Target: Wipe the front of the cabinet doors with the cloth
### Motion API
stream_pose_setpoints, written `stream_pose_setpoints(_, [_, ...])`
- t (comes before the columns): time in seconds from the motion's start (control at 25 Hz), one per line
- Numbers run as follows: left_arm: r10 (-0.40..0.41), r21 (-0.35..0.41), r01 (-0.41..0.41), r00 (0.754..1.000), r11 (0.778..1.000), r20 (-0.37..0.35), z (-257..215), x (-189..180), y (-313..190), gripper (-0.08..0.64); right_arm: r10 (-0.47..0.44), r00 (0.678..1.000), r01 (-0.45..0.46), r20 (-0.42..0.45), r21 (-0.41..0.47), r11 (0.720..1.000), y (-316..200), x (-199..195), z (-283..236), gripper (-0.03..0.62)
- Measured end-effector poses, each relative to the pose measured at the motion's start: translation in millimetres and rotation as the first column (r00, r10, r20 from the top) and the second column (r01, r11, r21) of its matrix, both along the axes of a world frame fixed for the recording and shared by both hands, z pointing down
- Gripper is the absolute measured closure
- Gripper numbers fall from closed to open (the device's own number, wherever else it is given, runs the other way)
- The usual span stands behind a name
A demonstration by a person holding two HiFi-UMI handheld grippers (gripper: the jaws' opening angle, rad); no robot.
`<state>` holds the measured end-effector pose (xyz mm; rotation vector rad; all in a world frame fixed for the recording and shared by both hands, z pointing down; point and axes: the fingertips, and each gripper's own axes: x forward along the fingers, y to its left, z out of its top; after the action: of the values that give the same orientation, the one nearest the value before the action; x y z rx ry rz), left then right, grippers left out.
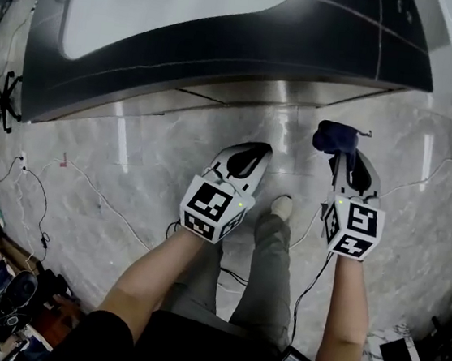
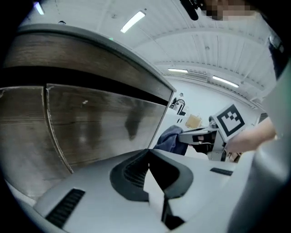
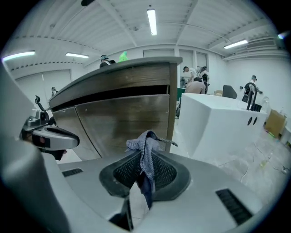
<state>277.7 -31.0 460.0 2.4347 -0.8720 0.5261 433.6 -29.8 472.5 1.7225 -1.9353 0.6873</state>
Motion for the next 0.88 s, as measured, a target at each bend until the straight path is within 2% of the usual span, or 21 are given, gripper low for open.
stream_pose_setpoints(0.48, [-0.092,0.029,0.092,0.996,0.995,-0.021,-69,-94,53,0.560,-0.036,0.999,0.034,0.039,0.038,0.999,26,-86,-72,0.525])
stream_pose_setpoints(0.76, [-0.066,0.104,0.074,0.995,0.992,-0.081,-135,-137,65,0.560,-0.076,0.996,0.072,0.040,0.100,0.992,34,-128,-136,0.525])
stream_pose_setpoints(0.88, [-0.064,0.146,0.076,0.994,0.986,-0.084,-161,-154,71,0.560,-0.104,0.994,0.098,0.032,0.145,0.985,40,-145,-165,0.525])
